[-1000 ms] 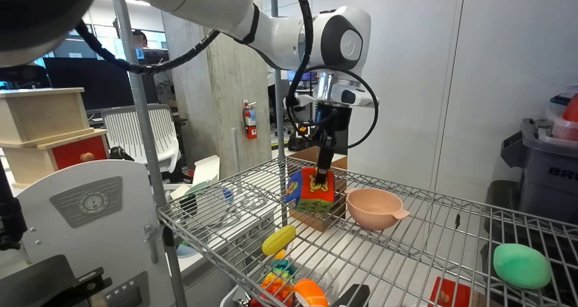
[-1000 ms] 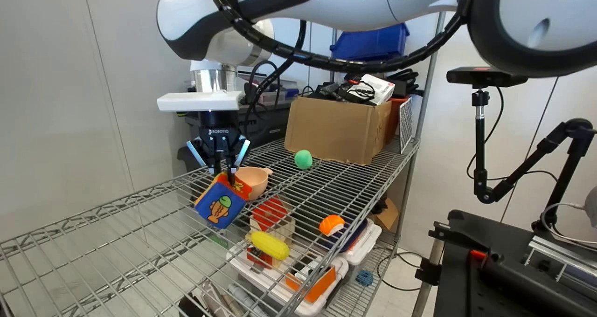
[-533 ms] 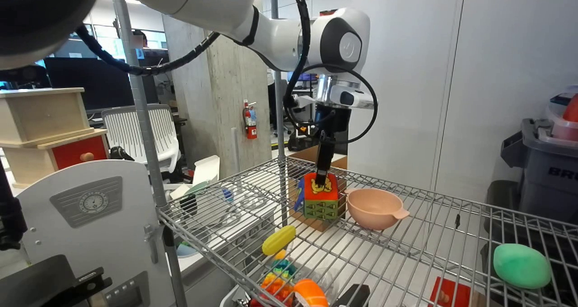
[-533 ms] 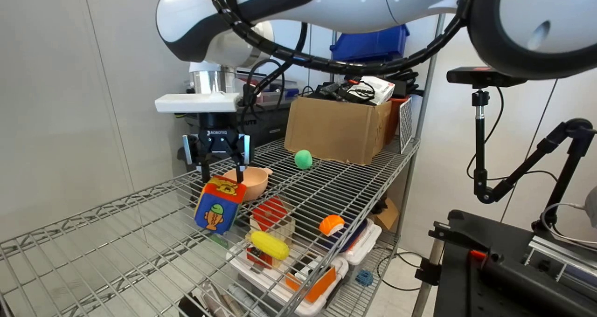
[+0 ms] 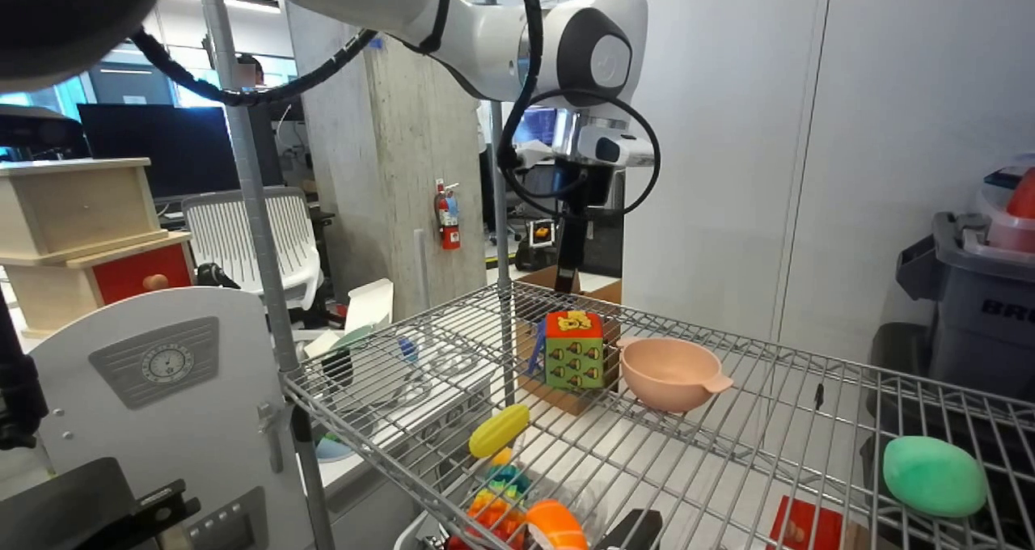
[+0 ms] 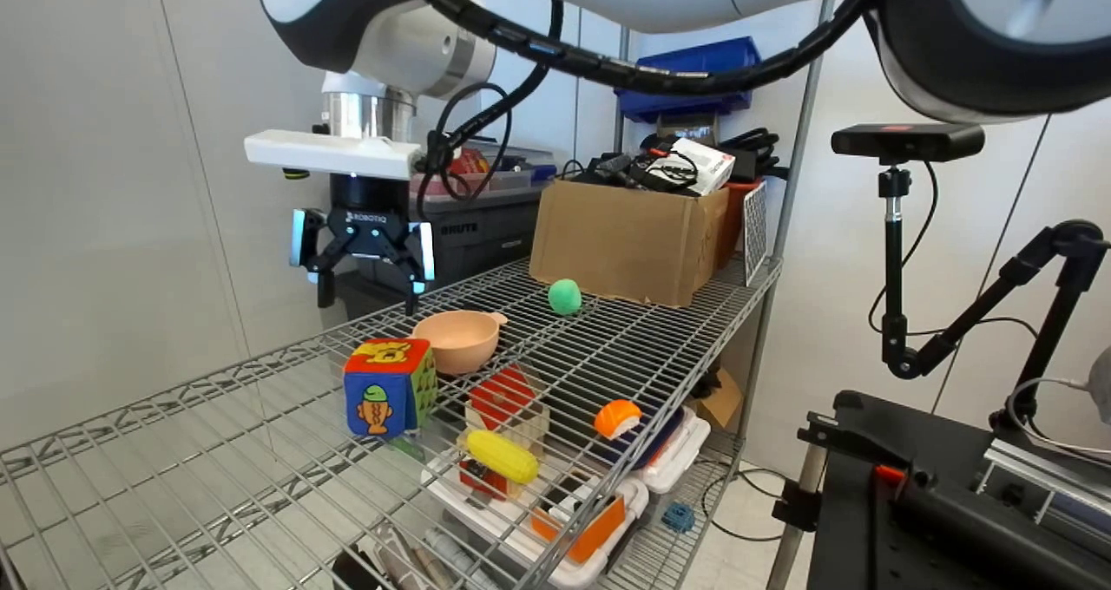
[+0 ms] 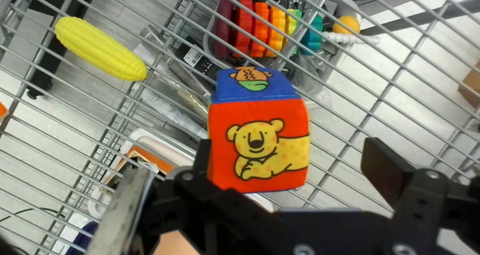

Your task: Remove the cube from the bowl and put it on the shelf

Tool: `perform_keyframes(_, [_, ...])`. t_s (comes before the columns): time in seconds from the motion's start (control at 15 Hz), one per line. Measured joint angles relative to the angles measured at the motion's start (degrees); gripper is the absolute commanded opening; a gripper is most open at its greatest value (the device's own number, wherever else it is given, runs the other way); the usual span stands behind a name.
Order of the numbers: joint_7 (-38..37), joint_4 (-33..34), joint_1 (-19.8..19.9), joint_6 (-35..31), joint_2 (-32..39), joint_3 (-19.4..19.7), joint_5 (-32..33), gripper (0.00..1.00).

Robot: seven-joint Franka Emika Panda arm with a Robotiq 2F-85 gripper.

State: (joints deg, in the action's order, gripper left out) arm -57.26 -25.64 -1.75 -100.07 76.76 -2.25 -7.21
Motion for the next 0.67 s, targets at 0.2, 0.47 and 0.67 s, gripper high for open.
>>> perform_keyframes(0.2, [1.2,0.2,-0.3,-0.8,-1.4,-1.0,-0.4,1.00])
perform_keyframes(0.47, [4.9,0.5,-0.1,-0.6,-4.5,-2.8,-2.8,1.00])
perform_keyframes(0.67, [9.6,0.6,0.2,2.2,-8.5,-4.7,-5.1,1.00])
